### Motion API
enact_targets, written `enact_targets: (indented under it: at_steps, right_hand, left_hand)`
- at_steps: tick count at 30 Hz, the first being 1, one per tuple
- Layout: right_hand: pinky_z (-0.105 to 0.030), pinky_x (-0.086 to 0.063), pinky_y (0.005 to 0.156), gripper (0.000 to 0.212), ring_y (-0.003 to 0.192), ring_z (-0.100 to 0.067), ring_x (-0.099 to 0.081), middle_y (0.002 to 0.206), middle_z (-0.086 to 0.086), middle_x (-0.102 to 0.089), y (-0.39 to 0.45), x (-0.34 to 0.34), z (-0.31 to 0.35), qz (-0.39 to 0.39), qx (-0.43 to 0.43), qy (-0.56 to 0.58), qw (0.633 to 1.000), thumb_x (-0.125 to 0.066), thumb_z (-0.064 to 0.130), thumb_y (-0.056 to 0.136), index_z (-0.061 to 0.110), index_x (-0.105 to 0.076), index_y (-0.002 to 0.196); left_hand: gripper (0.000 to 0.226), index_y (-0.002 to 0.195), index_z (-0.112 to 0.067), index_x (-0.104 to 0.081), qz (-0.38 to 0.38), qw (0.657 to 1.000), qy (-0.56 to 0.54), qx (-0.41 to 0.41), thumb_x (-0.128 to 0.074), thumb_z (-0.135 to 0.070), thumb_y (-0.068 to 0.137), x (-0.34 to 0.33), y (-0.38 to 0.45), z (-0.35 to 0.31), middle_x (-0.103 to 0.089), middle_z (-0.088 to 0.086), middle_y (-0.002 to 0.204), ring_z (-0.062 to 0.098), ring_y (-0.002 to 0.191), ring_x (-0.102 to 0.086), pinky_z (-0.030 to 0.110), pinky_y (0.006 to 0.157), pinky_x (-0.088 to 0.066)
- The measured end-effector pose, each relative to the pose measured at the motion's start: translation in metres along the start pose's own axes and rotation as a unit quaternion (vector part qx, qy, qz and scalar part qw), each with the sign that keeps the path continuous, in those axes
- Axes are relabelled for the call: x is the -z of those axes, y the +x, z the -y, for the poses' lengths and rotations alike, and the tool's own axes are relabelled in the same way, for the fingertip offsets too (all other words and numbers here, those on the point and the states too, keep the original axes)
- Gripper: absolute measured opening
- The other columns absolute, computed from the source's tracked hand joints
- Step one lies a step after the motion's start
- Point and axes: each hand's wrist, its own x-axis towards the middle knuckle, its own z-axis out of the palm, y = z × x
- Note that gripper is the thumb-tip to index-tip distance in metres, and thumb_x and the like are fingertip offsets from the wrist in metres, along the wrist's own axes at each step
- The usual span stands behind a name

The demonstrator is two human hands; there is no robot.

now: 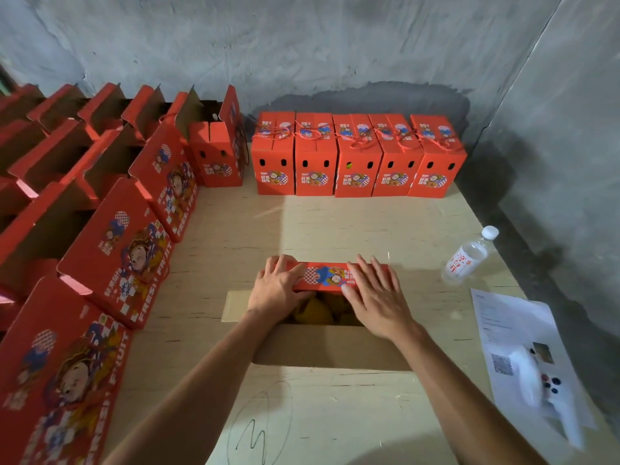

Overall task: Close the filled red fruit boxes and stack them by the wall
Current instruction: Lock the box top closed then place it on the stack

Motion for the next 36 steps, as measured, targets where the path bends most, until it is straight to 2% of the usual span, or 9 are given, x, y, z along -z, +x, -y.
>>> enact_targets:
  at_steps: [6,9,11,13,15,17,21,32,36]
  right_hand:
    - [-0.048,0.005,0.128,0.079,0.158,-0.018,0.013,0.173,0.006,0.007,0.003,-0.008,-0.007,0.006,0.008,-0.043,0.999,0.002,0.073,0.096,0.032,0.002,0.164]
    - [-0.048,0.005,0.128,0.080,0.158,-0.018,0.013,0.173,0.006,0.008,0.004,-0.010,-0.008,0.001,0.010,-0.033,0.999,0.003,0.074,0.095,0.033,0.003,0.164]
    - [-0.048,0.004,0.128,0.078,0.159,-0.018,0.011,0.173,0.007,0.006,0.006,-0.011,-0.010,0.002,0.010,-0.028,1.000,0.000,0.073,0.097,0.034,0.002,0.164]
    - [-0.048,0.004,0.128,0.075,0.159,-0.018,0.010,0.173,0.007,0.005,0.007,-0.013,-0.011,0.004,0.012,-0.028,1.000,-0.004,0.072,0.099,0.034,0.001,0.164]
    - [-0.049,0.002,0.128,0.075,0.159,-0.017,0.009,0.173,0.007,0.003,0.007,-0.015,-0.012,0.001,0.011,-0.025,1.000,-0.003,0.073,0.099,0.035,-0.001,0.164]
    - [-0.049,0.000,0.128,0.077,0.159,-0.017,0.006,0.173,0.008,0.000,0.006,-0.014,-0.011,-0.004,0.012,-0.025,1.000,0.000,0.074,0.097,0.034,-0.004,0.164]
    - [-0.048,-0.006,0.128,0.079,0.159,-0.021,-0.005,0.172,0.006,-0.011,0.004,-0.012,-0.010,-0.033,0.023,-0.040,0.998,-0.003,0.072,0.099,0.029,-0.015,0.164]
    - [-0.045,-0.001,0.128,0.064,0.159,-0.017,0.002,0.173,0.008,-0.004,0.007,-0.006,-0.018,0.005,0.039,-0.037,0.999,-0.019,0.057,0.107,0.030,-0.009,0.165]
    - [-0.037,0.002,0.127,0.059,0.157,-0.004,0.008,0.171,0.019,0.002,0.006,0.003,-0.027,0.017,0.057,0.010,0.998,-0.006,0.056,0.108,0.040,-0.010,0.164]
  left_hand:
    - [0.076,0.136,-0.033,-0.051,0.031,0.998,0.059,0.012,-0.061,-0.081,0.079,0.025,-0.012,-0.009,-0.041,-0.004,0.153,0.022,0.144,-0.032,0.056,0.121,-0.023]
    - [0.090,0.145,-0.032,-0.041,0.012,0.979,0.168,0.117,-0.042,-0.092,0.079,0.050,-0.039,0.003,-0.038,0.002,0.157,0.028,0.149,-0.031,0.064,0.121,-0.003]
    - [0.087,0.147,-0.023,-0.036,0.015,0.959,0.156,0.235,-0.052,-0.080,0.084,0.070,-0.054,0.019,-0.049,0.012,0.148,0.035,0.138,-0.045,0.063,0.118,-0.021]
    - [0.057,0.129,-0.017,-0.053,-0.019,0.959,-0.019,0.282,-0.067,-0.055,0.089,0.086,-0.059,0.028,-0.068,0.006,0.114,0.025,0.103,-0.065,0.042,0.094,-0.055]
    - [0.027,0.100,-0.023,-0.070,-0.086,0.961,-0.162,0.209,-0.075,-0.045,0.086,0.088,-0.058,0.023,-0.070,-0.013,0.084,0.005,0.078,-0.068,0.015,0.065,-0.053]
    - [0.024,0.086,-0.027,-0.071,-0.082,0.971,-0.202,0.103,-0.075,-0.051,0.086,0.081,-0.061,0.007,-0.069,-0.020,0.075,-0.003,0.073,-0.066,0.011,0.063,-0.048]
    - [0.010,0.092,-0.029,-0.075,-0.046,0.983,-0.178,-0.010,-0.067,-0.029,0.097,0.033,-0.064,0.005,-0.071,-0.020,0.099,0.012,0.090,-0.061,0.039,0.087,-0.047]
    - [0.023,0.106,-0.033,-0.064,-0.017,0.992,-0.110,-0.060,-0.055,-0.051,0.095,0.023,-0.042,0.022,-0.054,-0.013,0.114,0.015,0.102,-0.043,0.040,0.087,-0.037]
    - [0.009,0.102,-0.034,-0.069,-0.010,0.989,-0.141,-0.037,-0.070,-0.038,0.094,0.022,-0.040,0.026,-0.043,-0.004,0.154,0.021,0.147,-0.028,0.049,0.118,-0.024]
